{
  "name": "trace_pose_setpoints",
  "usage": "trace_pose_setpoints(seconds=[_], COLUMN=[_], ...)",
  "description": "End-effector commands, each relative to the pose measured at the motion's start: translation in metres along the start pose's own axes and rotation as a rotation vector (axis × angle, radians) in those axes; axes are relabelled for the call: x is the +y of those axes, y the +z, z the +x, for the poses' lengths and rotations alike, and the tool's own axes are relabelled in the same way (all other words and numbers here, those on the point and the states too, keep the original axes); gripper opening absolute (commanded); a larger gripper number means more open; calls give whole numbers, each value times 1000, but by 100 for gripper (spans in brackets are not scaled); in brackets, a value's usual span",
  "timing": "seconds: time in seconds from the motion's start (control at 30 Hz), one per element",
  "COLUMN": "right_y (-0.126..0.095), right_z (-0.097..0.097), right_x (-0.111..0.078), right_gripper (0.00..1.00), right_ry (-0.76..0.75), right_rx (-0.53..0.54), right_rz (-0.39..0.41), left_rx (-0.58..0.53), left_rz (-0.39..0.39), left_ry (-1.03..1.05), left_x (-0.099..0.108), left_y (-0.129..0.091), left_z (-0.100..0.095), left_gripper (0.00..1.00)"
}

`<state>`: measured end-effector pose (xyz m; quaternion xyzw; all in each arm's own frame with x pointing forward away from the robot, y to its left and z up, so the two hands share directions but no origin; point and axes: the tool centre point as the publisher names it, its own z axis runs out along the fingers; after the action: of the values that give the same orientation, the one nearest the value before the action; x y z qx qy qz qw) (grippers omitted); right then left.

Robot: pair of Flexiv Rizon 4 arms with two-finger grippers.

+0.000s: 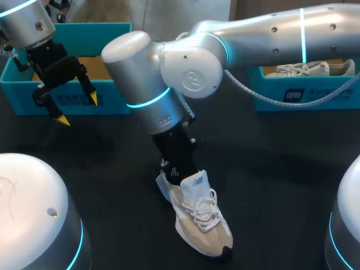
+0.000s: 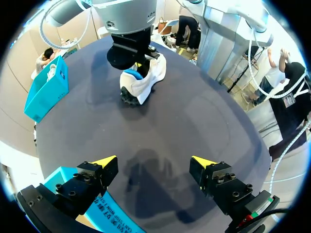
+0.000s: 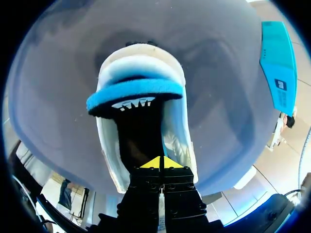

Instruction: Take the shoe out of the shoebox, open the shoe tongue, remove and reinsert the insole, then place the shoe into the shoebox

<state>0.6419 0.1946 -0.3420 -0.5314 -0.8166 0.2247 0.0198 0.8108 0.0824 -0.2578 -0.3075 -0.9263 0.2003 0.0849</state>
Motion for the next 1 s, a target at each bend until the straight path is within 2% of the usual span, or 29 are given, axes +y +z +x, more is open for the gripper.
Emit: trace_pose_setpoints(seconds=[0.03,0.17,0.47,0.63,0.77,0.83,1.0], right_y=[-2,12,57,77,90,83,43], right_z=[1,-4,-11,-2,11,15,10], right_x=[-4,-3,-10,-14,-11,-9,-6], right_gripper=[0,0,0,0,0,0,0], right_ry=[8,24,97,109,89,71,54], right_rx=[-9,5,27,78,129,137,63], right_rz=[-6,6,109,146,185,161,77], left_rx=[1,1,1,1,1,1,1], left_rz=[-2,-2,-2,-2,-2,-2,-2], left_ry=[0,0,0,0,0,0,0], left_x=[0,0,0,0,0,0,0], left_y=[0,0,0,0,0,0,0], left_z=[1,1,1,1,1,1,1], left_gripper=[100,100,100,100,100,100,100])
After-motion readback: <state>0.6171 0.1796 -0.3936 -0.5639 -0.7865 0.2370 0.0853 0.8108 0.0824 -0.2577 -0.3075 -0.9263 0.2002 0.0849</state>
